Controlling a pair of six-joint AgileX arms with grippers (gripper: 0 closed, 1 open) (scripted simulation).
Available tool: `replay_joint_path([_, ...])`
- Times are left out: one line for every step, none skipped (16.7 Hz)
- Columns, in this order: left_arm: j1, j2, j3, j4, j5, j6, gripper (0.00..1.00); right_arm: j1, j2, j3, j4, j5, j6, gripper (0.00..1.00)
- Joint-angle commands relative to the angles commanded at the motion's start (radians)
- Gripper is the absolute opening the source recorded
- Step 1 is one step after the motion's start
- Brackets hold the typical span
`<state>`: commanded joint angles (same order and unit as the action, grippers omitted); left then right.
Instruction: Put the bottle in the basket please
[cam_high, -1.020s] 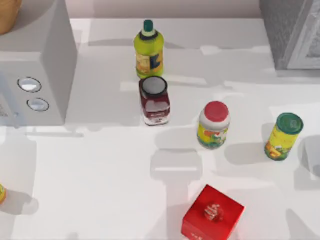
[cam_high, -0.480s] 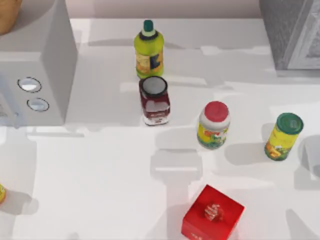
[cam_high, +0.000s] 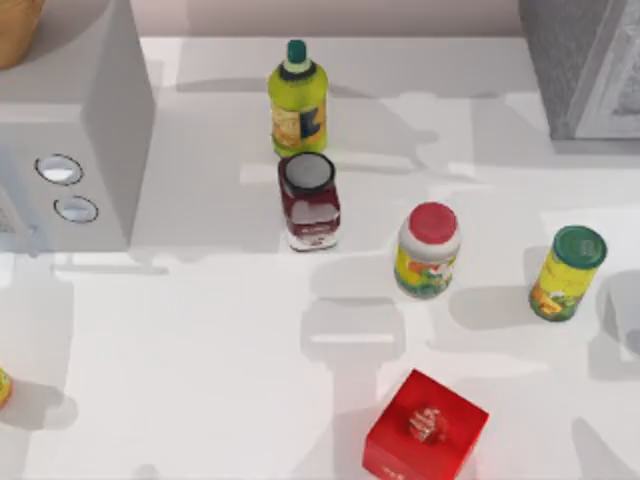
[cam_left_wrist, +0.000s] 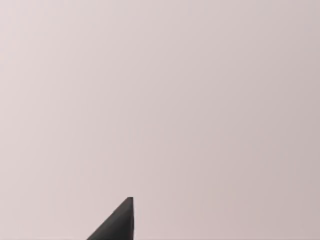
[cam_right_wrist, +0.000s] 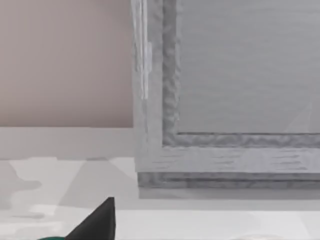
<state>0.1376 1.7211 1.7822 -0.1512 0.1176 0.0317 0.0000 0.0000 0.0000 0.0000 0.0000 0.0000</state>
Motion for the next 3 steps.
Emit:
replay_joint_path([0.000,0.000,0.000,0.000,0.000,0.000,1.00,0.000,0.000,0.000,0.000,0.000,0.000,1.00])
replay_joint_path([0.000,0.000,0.000,0.000,0.000,0.000,1.00,0.000,0.000,0.000,0.000,0.000,0.000,1.00])
replay_joint_path([0.000,0.000,0.000,0.000,0.000,0.000,1.00,0.000,0.000,0.000,0.000,0.000,0.000,1.00])
